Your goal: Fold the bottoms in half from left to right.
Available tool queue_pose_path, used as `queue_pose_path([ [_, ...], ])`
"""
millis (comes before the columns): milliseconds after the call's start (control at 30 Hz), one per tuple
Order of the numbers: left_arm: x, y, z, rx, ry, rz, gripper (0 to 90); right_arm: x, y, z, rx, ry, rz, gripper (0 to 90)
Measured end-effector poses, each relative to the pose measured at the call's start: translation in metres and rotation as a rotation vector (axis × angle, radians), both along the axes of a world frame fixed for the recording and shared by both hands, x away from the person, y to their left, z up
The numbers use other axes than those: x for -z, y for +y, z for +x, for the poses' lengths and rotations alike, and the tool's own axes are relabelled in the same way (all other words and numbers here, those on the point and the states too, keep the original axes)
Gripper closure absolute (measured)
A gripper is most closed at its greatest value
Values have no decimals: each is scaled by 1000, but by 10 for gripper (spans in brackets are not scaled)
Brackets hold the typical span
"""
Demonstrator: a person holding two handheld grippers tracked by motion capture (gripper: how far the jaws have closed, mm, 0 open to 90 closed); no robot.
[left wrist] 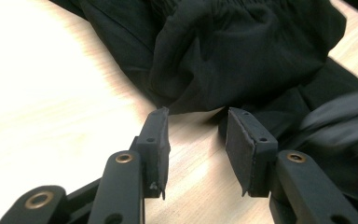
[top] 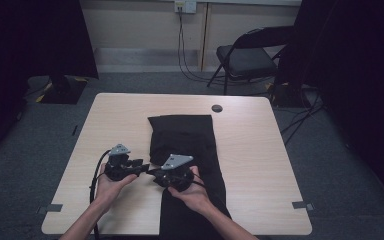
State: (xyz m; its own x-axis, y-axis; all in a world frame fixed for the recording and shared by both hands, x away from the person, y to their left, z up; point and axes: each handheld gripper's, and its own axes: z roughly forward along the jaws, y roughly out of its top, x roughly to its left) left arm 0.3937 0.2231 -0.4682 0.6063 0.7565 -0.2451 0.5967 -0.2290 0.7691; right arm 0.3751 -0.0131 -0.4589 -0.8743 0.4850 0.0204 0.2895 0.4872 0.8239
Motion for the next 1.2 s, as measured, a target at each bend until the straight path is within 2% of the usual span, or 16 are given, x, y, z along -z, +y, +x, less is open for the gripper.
queue_pose_path([
  [167, 0, -4, -1, 14, -2, 24, 594, -30, -39, 1, 51, -26, 69, 878],
  [233, -2, -9, -3, 11, 21, -10, 594, -32, -43, 1, 66, -35, 75, 877],
  [267, -3, -14, -6, 29, 24, -30, 594, -35, -50, 4, 88, -27, 100, 877],
  [333, -5, -29, -12, 88, 5, -11, 595, -38, -56, 10, 102, -10, 124, 877],
  [400, -3, -48, -20, 194, -10, -10, 596, -47, -56, 9, 87, -44, 111, 878],
  [433, -3, -48, -20, 194, -10, -10, 597, -47, -56, 9, 87, -44, 111, 878],
  [567, 7, -77, -26, 339, -4, 35, 586, -62, -65, 7, 107, -80, 128, 878],
  [700, 17, -93, -27, 353, 5, 121, 566, -68, -77, 8, 119, -80, 143, 879],
  [733, 17, -93, -27, 353, 5, 121, 565, -68, -77, 8, 119, -80, 143, 879],
  [767, 20, -93, -28, 338, 19, 166, 565, -64, -77, 7, 101, -67, 130, 879],
  [833, 22, -91, -27, 321, 17, 155, 571, -49, -79, 0, 46, -30, 69, 879],
  [867, 22, -91, -27, 317, 17, 157, 571, -32, -82, -6, 27, -14, -7, 879],
  [933, 22, -89, -27, 302, 12, 163, 571, -23, -86, -8, 25, 10, -26, 879],
  [1033, 22, -88, -26, 290, 17, 164, 570, 14, -100, -17, 56, 78, -87, 880],
  [1167, 20, -85, -24, 284, 39, 157, 546, 30, -102, -21, 44, 78, -143, 863],
  [1200, 17, -83, -23, 274, 27, 152, 546, 29, -102, -21, 53, 85, -142, 800],
])
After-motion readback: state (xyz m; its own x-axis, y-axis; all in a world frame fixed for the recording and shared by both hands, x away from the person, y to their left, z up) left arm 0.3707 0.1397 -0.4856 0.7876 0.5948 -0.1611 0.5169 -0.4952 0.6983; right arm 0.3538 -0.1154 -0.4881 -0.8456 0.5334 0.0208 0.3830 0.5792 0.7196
